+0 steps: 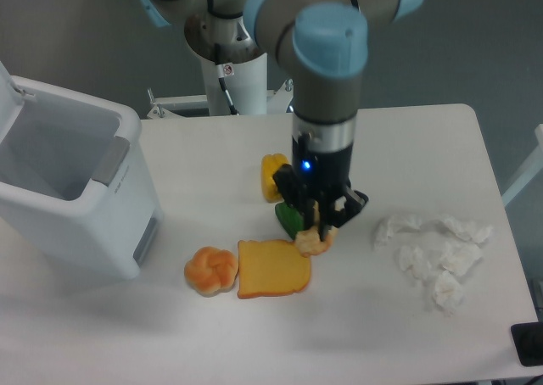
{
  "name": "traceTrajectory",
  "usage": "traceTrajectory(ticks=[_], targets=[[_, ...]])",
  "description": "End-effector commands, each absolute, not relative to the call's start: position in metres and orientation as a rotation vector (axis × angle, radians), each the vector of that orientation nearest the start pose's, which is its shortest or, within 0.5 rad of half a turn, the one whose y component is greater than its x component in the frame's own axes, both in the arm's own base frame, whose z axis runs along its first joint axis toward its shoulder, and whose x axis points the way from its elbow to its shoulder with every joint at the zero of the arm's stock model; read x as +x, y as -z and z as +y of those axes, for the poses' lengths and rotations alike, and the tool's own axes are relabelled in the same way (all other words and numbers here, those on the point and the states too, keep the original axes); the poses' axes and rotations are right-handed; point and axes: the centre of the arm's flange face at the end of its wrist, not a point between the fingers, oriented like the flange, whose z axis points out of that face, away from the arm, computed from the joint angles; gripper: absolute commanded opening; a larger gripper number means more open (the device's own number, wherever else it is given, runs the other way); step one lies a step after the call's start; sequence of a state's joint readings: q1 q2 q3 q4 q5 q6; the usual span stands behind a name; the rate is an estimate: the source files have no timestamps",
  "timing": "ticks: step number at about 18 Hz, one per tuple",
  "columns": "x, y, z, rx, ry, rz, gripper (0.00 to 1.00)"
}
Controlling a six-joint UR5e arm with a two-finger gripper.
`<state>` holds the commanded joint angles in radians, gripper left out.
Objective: Place the square bread in the trash can
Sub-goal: 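Carry the held roll over to the opening of the white trash bin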
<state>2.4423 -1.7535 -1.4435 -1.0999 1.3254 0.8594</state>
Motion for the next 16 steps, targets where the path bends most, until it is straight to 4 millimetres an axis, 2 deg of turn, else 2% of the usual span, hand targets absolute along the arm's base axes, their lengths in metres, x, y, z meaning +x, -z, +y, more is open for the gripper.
traceTrajectory(ticks=[4, 7, 9, 12, 16], targets=[[-0.295, -0.544, 0.52, -2.618, -0.176, -0.001, 0.3], [-0.259, -0.569, 0.513, -2.537, -0.081, -0.116, 0.3], [-0.236, -0.585, 0.511, -2.495, -0.059, -0.131, 0.3], [-0.193, -0.594, 0.516, -2.476, -0.014, -0.085, 0.3], [-0.155, -0.593, 0.518, -2.477, 0.038, -0.079, 0.35]])
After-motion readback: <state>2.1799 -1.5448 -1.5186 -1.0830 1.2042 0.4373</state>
